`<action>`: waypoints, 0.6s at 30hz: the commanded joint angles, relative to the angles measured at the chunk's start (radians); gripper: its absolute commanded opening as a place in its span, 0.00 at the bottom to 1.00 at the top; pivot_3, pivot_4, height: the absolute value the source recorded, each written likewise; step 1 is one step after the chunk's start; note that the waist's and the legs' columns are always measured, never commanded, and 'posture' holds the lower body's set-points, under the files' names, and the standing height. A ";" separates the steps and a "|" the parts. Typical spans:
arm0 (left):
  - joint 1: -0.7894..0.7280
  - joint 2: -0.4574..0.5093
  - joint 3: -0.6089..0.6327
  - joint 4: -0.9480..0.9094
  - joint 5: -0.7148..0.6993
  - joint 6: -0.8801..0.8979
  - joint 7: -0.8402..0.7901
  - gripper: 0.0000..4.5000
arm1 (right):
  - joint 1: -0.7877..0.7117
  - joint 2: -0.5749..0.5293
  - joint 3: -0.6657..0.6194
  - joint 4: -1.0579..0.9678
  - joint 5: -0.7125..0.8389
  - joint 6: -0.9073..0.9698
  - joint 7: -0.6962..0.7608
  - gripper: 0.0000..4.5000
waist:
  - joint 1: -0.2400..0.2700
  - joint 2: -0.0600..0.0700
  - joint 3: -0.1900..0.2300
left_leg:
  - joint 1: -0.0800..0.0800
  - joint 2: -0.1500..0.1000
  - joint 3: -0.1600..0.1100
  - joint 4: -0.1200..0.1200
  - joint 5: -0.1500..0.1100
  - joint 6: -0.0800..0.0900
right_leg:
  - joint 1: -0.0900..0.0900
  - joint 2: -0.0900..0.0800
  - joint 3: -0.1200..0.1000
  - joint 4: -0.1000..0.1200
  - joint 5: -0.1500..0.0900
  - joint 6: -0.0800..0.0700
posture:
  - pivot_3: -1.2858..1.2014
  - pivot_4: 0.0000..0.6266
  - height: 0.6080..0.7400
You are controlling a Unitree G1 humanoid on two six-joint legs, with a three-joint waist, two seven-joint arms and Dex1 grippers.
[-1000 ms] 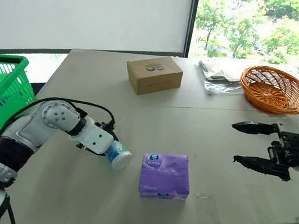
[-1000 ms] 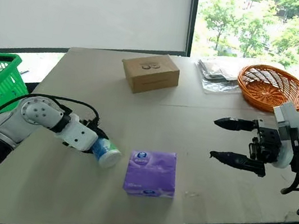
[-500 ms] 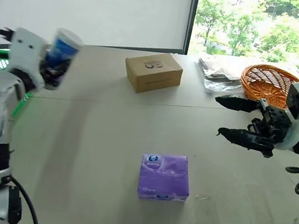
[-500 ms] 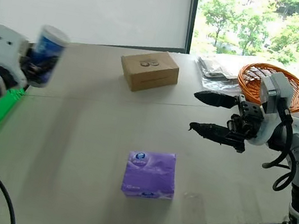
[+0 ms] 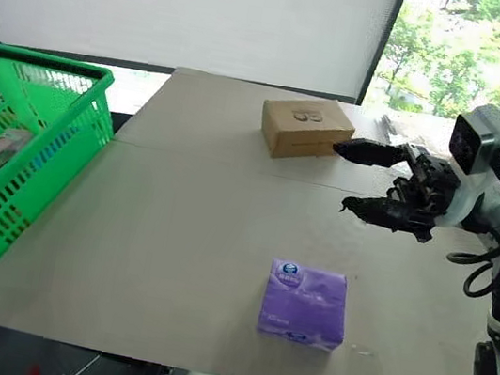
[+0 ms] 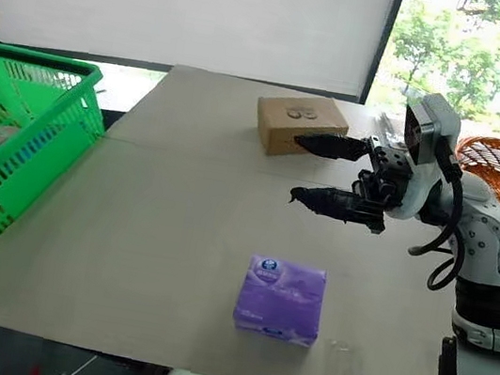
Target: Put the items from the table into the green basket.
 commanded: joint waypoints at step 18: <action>-0.089 -0.144 -0.411 -0.524 -0.416 -0.090 -0.501 0.98 | 0.277 -0.223 -0.039 -0.119 -0.251 -0.190 0.020 1.00 | 0.039 -0.007 -0.017 | -0.022 -0.001 0.008 0.004 -0.001 0.002 | -0.019 -0.005 0.000 0.001 0.001 0.000 | 0.58 0.00 1.00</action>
